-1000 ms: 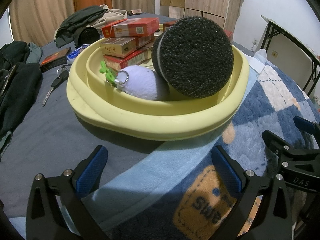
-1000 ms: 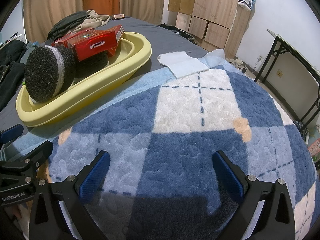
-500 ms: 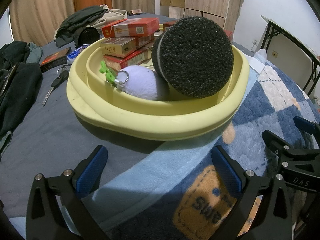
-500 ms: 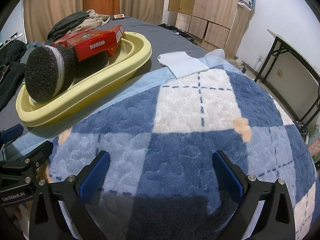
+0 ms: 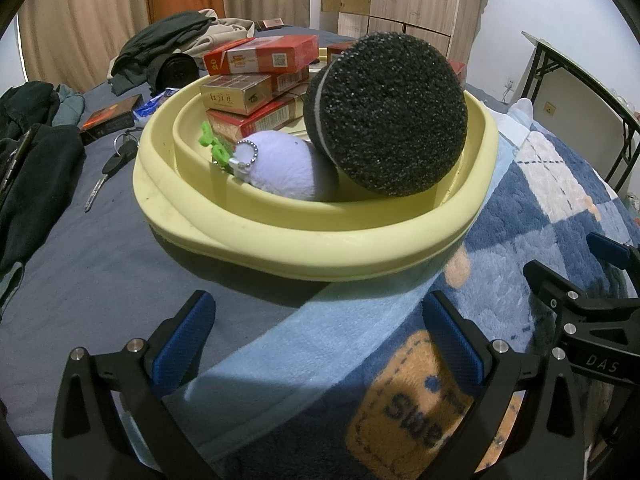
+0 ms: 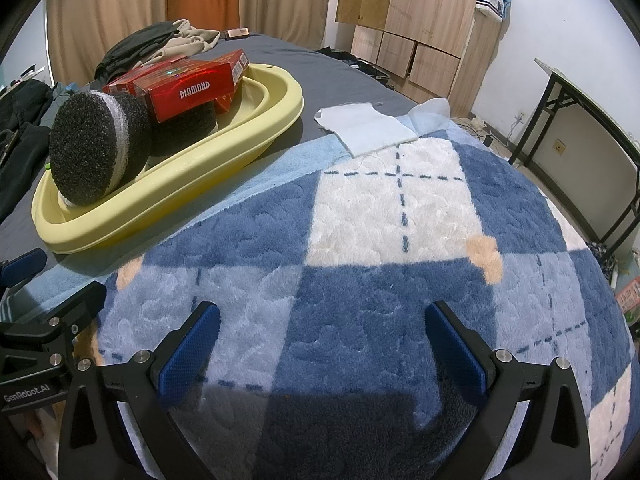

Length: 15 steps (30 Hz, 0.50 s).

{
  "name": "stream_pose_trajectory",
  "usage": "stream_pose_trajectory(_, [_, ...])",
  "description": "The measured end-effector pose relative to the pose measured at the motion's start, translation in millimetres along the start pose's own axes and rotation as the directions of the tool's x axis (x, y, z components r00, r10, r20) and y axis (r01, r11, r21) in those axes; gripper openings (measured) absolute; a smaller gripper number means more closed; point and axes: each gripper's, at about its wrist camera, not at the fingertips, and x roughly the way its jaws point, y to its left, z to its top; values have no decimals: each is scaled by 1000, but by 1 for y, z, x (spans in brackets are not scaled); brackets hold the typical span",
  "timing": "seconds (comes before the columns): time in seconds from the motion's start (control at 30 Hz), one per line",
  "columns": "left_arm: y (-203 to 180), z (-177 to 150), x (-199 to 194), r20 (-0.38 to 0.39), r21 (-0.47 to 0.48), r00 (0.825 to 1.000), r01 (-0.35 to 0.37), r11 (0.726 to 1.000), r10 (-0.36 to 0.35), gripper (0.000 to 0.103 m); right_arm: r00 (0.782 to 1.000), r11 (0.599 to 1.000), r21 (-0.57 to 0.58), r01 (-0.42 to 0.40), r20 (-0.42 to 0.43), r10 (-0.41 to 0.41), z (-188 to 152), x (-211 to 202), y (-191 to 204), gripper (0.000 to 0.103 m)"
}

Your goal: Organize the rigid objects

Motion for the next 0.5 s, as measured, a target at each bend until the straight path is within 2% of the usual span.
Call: stream_pose_trajectory(0.5, [0,0,1,-1,-2,1000,2,1000,-2,103,1000,1000,0,0,0,0,0,0,0,103])
